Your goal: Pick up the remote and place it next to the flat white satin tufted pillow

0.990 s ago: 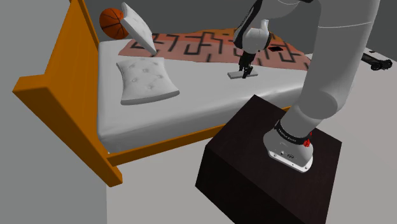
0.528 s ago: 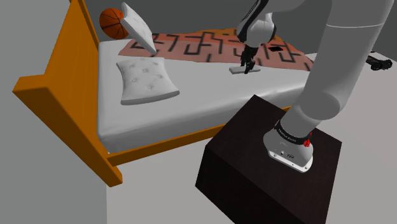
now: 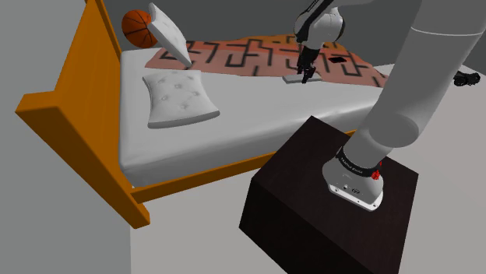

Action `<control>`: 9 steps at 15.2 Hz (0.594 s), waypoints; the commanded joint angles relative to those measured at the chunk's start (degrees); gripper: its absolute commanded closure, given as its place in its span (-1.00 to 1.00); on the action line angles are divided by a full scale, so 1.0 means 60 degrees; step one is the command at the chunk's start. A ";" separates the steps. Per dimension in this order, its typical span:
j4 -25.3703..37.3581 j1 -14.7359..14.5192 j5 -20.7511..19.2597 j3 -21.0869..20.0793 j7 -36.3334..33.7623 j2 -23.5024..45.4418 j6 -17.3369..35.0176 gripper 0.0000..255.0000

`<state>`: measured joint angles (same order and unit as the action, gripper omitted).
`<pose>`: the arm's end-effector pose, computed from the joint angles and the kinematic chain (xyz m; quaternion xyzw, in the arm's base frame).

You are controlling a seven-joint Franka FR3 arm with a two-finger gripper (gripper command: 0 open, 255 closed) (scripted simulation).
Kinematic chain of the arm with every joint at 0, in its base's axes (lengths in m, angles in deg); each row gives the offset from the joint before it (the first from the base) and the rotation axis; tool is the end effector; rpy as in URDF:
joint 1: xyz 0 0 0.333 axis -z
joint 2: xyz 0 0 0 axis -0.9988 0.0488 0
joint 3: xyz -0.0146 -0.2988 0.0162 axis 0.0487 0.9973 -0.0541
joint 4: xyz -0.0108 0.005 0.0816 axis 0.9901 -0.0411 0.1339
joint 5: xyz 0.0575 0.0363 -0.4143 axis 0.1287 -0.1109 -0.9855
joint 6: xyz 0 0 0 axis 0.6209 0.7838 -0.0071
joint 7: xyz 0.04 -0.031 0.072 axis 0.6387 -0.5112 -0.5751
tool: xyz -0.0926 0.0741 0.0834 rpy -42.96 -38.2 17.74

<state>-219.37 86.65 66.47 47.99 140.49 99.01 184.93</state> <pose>0.4062 -0.3469 0.1972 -0.9003 -0.4351 0.0048 0.0088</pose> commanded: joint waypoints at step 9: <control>-0.0988 -0.1530 -0.1147 -0.0406 -0.2740 -0.1176 0.0191 1.00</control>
<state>-224.54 78.35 59.87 46.08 125.79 92.30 185.52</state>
